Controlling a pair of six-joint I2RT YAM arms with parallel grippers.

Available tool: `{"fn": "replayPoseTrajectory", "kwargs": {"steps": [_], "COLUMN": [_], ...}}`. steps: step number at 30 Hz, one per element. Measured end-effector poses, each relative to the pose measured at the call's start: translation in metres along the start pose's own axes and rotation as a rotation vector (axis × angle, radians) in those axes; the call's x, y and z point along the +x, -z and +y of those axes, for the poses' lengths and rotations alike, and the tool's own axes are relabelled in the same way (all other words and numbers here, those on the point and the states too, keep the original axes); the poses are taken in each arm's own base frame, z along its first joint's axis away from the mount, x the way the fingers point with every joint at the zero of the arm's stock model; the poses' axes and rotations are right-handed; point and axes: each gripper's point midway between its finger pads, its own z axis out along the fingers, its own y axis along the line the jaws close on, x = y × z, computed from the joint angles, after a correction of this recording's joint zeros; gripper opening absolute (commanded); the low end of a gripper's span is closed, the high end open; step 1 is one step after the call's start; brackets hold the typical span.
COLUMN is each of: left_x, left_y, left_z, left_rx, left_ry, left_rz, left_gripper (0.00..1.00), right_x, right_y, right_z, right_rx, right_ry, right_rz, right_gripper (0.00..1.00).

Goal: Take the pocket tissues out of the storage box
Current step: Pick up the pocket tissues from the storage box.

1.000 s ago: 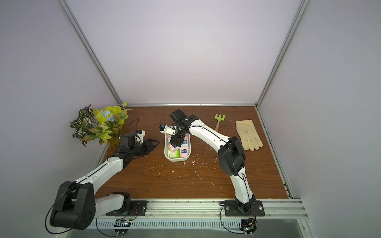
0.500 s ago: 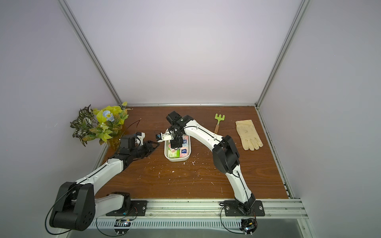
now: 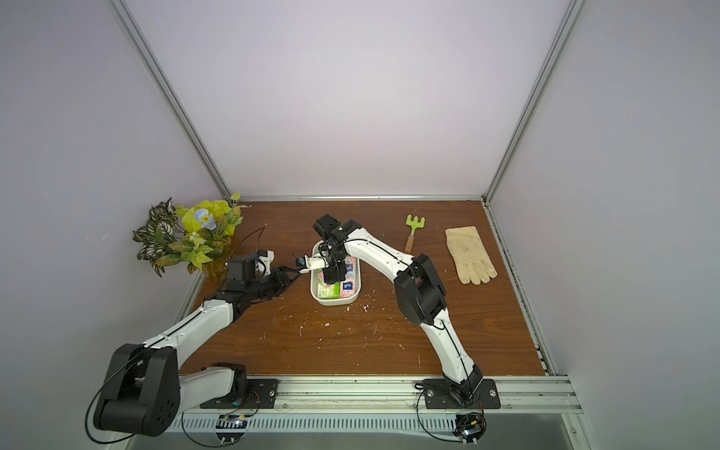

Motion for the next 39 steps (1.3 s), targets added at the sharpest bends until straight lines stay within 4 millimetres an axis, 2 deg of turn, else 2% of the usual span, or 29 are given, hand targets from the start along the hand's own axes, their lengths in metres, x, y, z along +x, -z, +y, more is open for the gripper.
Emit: {"fn": "replayPoseTrajectory", "kwargs": {"steps": [20,28,39], "left_x": [0.002,0.004,0.004], "left_y": [0.000,0.000,0.000], "left_z": [0.002,0.004,0.004], "left_rx": [-0.004,-0.009,-0.009], "left_ry": [0.004,0.008,0.008], "left_rz": [0.005,0.009,0.009], "left_gripper": [0.51,0.51,0.51], "right_x": [0.013,0.017,0.021], "right_y": [-0.028,-0.028,-0.032], "right_z": [0.007,0.007,0.008], "right_rx": [-0.052,-0.052,-0.047], "right_ry": [-0.019,-0.049,-0.066], "right_rz": [0.035,0.046,0.066], "right_gripper": [0.81,0.60,0.62]}}
